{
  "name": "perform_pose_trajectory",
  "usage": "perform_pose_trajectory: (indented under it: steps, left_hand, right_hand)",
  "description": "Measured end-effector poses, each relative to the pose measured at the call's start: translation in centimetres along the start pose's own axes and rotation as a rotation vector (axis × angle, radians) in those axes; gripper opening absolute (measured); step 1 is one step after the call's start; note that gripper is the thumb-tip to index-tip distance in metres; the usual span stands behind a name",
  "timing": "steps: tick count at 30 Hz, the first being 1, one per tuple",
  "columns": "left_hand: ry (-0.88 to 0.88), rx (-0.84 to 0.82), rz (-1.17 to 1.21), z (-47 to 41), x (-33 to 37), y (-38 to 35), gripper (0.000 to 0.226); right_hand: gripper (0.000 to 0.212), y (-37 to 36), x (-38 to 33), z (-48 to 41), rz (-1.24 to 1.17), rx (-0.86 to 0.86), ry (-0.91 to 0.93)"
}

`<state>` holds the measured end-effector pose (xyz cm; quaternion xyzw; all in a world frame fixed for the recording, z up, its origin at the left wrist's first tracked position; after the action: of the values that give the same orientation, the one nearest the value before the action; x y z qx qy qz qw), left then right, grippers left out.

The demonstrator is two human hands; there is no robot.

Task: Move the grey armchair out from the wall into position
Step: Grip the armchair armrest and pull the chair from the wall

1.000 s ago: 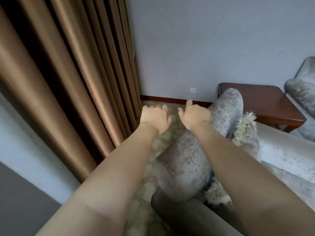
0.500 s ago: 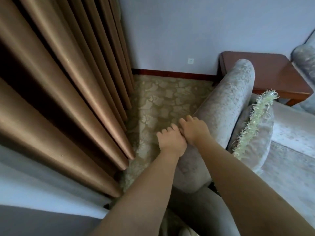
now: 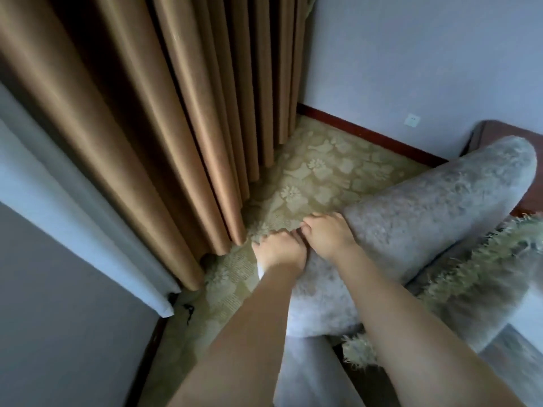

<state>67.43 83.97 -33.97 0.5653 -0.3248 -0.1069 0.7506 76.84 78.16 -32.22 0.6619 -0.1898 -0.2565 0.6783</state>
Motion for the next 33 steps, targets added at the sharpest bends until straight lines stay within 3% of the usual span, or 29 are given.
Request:
perform_pose_trajectory:
  steps: [4,17,33]
  left_hand:
    - [-0.001,0.059,-0.085,0.2,-0.1,0.1,0.047]
    - [0.002,0.182,-0.051,4.2,-1.2,1.6,0.047]
    - [-0.007,0.203,-0.041,5.7,-2.1,2.6,0.045]
  right_hand:
    - [0.04,-0.5,-0.8,-0.1,0.061,-0.01,0.066]
    - [0.045,0.3,-2.1,3.2,0.046,0.052,0.014]
    - [0.045,1.1,-3.5,4.7,0.036,0.1,0.014]
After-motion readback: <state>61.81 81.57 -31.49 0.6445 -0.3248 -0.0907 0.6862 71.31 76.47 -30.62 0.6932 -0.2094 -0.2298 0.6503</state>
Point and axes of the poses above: each hand's wrist, its own z-axis away from the middle knuckle, its own y-axis out of the back of the hand, x = y × z, the point moved 8 cm from there along -z, towards the middle knuckle, and after that the axes turned 2 degrees about y, right-handed, at the moved point
